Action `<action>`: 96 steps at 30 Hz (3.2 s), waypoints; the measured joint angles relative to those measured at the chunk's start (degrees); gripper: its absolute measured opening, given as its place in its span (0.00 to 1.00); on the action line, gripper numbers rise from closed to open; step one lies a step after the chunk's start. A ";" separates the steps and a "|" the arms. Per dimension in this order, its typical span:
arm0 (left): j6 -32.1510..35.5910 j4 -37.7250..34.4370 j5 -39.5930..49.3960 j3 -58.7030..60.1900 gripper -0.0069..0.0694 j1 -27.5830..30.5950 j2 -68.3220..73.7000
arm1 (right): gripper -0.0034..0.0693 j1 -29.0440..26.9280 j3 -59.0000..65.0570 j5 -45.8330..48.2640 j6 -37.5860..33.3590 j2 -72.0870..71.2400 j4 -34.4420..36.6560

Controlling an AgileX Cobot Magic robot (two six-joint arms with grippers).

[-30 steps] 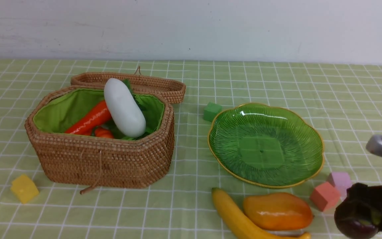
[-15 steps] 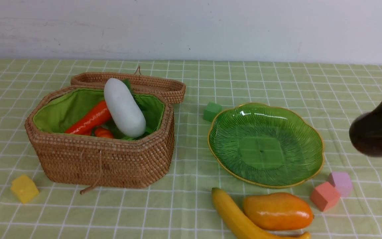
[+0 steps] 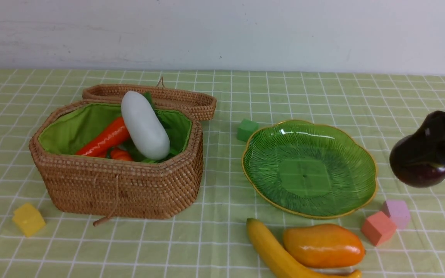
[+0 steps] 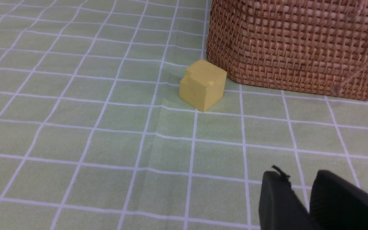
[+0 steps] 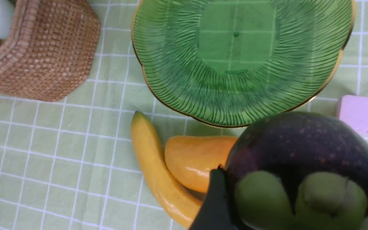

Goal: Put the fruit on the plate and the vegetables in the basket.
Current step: Use the right arm to grab a mangosteen and put it into the right plate, then use the right arm to grab a banana and put it into the right plate

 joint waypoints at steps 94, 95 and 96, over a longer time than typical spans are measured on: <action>0.00 0.00 0.00 0.00 0.40 0.00 0.00 | 0.48 32.28 -16.74 -3.98 -1.72 45.89 -15.26; 0.00 0.00 0.00 0.00 0.40 0.00 0.00 | 0.48 32.28 -16.74 -3.98 -1.84 45.82 -14.51; 0.00 0.00 0.00 0.00 0.40 0.00 0.00 | 0.48 32.28 -16.74 -3.98 -1.91 45.76 -13.87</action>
